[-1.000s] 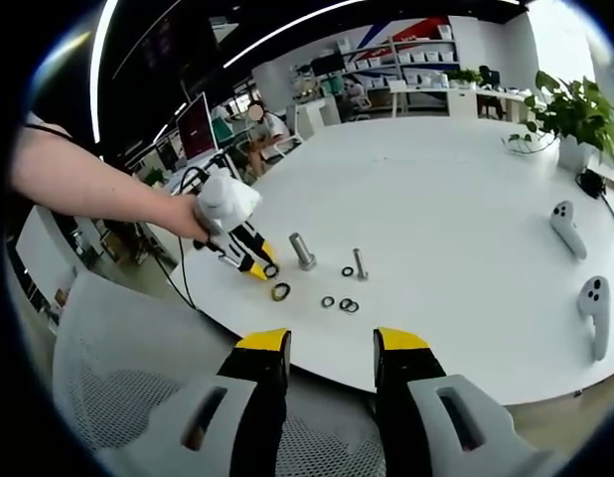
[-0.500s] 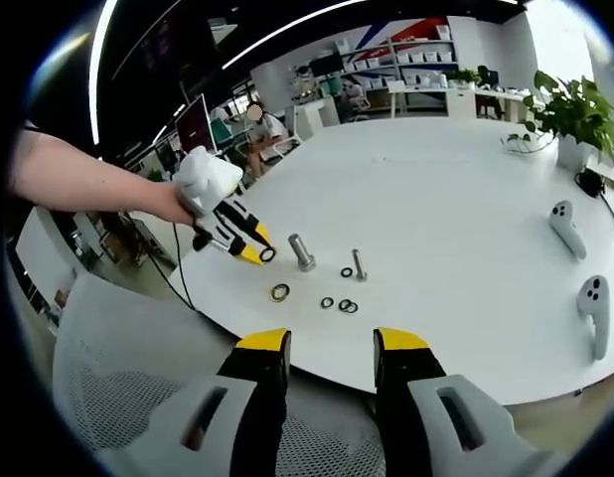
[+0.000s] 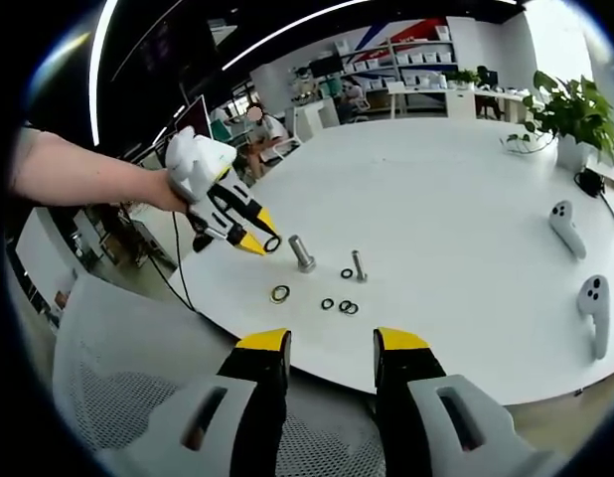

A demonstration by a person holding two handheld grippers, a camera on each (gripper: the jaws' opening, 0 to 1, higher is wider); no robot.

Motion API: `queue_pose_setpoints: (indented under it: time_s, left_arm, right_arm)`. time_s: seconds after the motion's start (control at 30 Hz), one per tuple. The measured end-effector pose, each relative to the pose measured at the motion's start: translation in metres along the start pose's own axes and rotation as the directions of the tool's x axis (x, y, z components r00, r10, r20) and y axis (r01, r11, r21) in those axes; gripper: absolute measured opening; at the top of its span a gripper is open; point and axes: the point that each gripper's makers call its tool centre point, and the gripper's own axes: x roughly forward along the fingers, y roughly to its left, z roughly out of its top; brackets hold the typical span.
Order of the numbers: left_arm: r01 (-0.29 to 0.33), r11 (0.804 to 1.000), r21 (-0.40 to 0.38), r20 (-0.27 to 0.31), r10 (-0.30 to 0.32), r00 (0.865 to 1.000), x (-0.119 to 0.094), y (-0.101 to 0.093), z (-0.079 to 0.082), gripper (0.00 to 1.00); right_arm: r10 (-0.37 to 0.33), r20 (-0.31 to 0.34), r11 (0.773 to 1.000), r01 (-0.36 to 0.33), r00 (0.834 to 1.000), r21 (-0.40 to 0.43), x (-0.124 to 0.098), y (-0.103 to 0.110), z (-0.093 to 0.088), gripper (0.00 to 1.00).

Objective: Place the washer onto the threaded stud by aligning its center hole with the stud, sliding it down to the base, and recovering from edge contact or off-axis alignment until the washer reaches the visible bottom stop.

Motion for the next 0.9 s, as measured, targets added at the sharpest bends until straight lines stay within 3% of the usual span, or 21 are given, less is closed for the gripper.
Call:
queue_pose_setpoints:
  time_s: [0.33, 0.9]
  left_arm:
    - [-0.024, 1.0, -0.015, 0.013, 0.024, 1.0, 0.009, 0.011, 0.013, 0.18]
    - [-0.032, 0.999, -0.012, -0.01, 0.032, 0.999, 0.017, 0.017, 0.016, 0.18]
  right_arm:
    - [-0.003, 0.005, 1.0, 0.003, 1.0, 0.003, 0.0, -0.001, 0.001, 0.35]
    - [-0.009, 0.015, 1.0, 0.009, 1.0, 0.011, -0.001, -0.003, 0.002, 0.35]
